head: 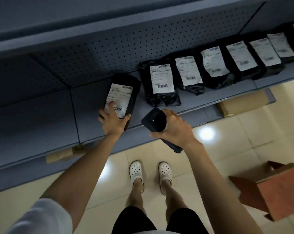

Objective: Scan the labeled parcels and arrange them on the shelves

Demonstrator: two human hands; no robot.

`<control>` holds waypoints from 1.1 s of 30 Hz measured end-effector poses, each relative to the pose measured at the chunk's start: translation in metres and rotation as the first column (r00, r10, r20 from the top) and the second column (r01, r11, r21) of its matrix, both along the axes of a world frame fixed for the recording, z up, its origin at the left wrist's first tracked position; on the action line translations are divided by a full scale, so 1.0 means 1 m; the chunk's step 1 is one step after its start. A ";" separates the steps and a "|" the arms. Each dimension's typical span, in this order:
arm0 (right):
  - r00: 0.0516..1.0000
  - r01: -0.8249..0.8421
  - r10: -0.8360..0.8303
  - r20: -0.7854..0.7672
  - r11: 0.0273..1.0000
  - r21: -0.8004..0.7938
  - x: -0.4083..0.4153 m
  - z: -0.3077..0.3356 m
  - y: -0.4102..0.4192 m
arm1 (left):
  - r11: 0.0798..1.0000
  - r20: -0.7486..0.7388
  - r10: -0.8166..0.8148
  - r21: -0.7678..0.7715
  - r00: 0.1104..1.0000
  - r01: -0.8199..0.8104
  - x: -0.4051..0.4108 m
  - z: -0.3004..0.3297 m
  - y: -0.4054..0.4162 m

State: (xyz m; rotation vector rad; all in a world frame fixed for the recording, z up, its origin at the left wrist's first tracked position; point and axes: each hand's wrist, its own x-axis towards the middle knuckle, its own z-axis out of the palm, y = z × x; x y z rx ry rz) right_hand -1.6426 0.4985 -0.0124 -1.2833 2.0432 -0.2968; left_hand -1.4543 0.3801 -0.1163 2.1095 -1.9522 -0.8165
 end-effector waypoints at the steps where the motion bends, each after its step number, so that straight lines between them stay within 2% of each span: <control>1: 1.000 -0.007 0.007 -0.001 1.000 0.007 -0.009 -0.003 0.001 | 1.000 0.009 0.019 0.007 1.000 -0.019 -0.012 -0.003 0.000; 6: 1.000 -0.028 0.029 -0.007 0.999 0.039 -0.055 -0.012 0.008 | 0.979 -0.046 0.190 0.086 0.981 -0.186 -0.078 -0.013 -0.013; 8: 0.999 -0.030 0.031 -0.016 0.998 0.051 -0.072 -0.015 0.013 | 0.970 -0.082 0.212 0.139 0.974 -0.199 -0.100 -0.013 -0.018; 11: 0.999 -0.039 0.040 -0.013 0.997 0.067 -0.091 -0.017 0.020 | 0.961 -0.080 0.169 0.234 0.982 -0.146 -0.119 -0.009 -0.019; 16: 0.996 -0.089 0.089 0.010 0.995 0.053 -0.102 -0.009 0.020 | 0.949 -0.023 -0.038 0.313 0.999 0.043 -0.100 0.002 -0.019; 20: 0.983 -0.179 0.178 0.033 0.983 0.033 -0.093 0.002 0.014 | 0.969 -0.052 -0.119 0.210 0.992 0.128 -0.063 0.027 -0.007; 25: 0.929 -0.368 0.367 0.042 0.930 0.013 -0.049 0.019 -0.009 | 0.981 0.088 -0.190 0.056 0.978 0.186 -0.001 0.061 0.038; 33: 0.703 -0.710 0.711 0.008 0.703 -0.040 0.094 0.049 -0.031 | 0.992 0.164 0.123 -0.053 0.979 -0.116 0.147 0.094 0.149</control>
